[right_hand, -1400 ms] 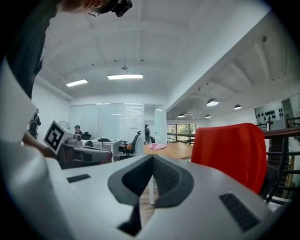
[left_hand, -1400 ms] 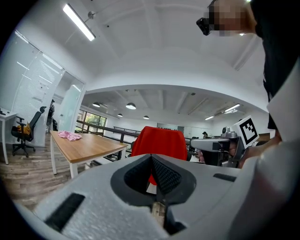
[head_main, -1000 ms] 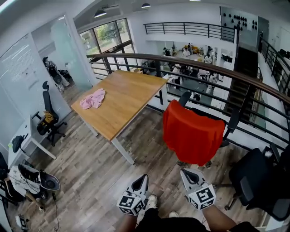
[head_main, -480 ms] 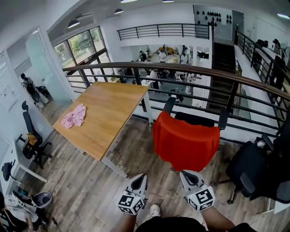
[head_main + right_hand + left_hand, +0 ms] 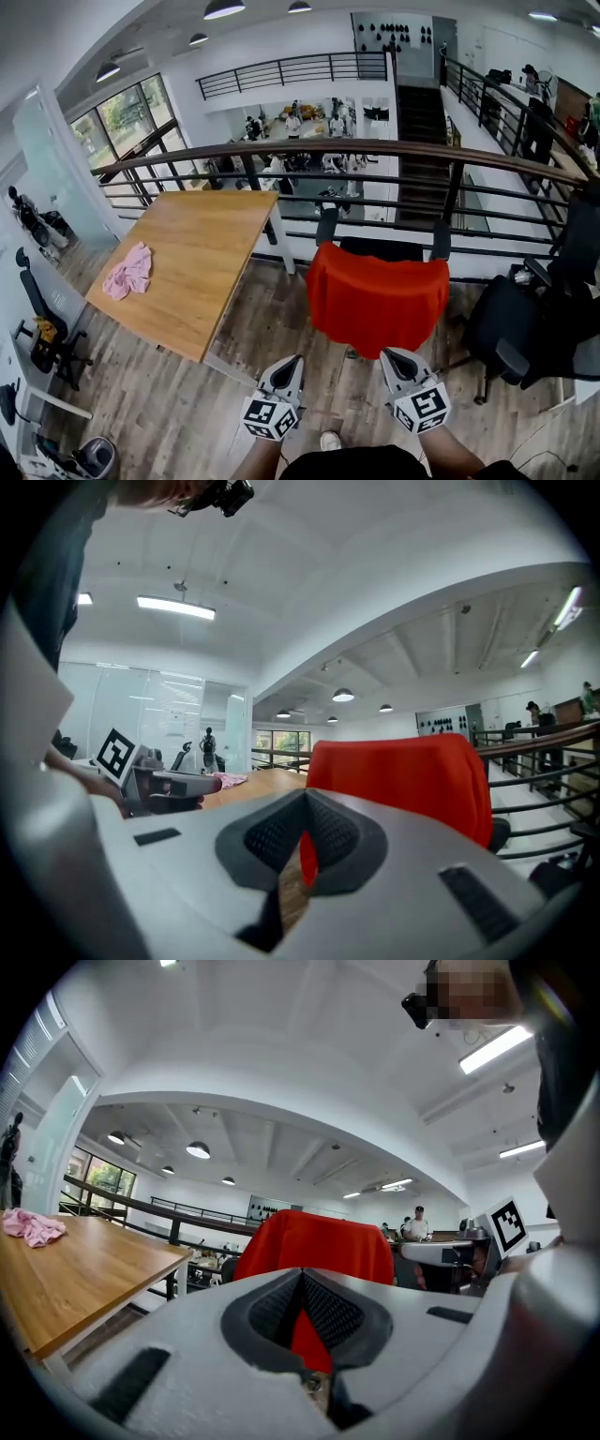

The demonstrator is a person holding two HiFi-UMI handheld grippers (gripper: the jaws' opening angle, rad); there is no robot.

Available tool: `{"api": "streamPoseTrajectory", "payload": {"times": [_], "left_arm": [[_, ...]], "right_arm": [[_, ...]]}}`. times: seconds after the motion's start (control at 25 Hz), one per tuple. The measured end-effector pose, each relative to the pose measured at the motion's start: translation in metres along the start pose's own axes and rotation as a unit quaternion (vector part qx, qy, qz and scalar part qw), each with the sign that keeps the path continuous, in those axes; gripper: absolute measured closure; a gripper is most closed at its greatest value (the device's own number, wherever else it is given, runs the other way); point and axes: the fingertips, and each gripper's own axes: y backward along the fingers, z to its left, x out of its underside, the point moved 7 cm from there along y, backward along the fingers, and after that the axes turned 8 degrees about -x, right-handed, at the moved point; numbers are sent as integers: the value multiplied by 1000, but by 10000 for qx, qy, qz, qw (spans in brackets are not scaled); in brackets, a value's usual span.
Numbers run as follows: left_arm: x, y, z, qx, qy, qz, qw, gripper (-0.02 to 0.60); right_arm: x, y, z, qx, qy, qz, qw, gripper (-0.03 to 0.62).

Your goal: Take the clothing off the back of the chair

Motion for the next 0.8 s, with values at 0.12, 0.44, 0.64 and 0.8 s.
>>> {"api": "streamPoseTrajectory", "payload": {"times": [0.12, 0.44, 0.64, 0.8], "left_arm": [[-2, -11, 15, 226, -24, -5, 9997, 566], [-10, -50, 36, 608, -57, -61, 9981, 566], [-20, -83, 44, 709, -110, -158, 9973, 566], [-28, -108, 44, 718, -193, -96, 9972, 566]], "right_arm": [[2, -5, 3, 296, 8, -21, 9996, 591], [-8, 7, -22, 1115, -38, -47, 9937, 589], [-12, 18, -56, 1596, -42, -73, 9871, 589], [-15, 28, -83, 1809, -121, -83, 9834, 589]]}}
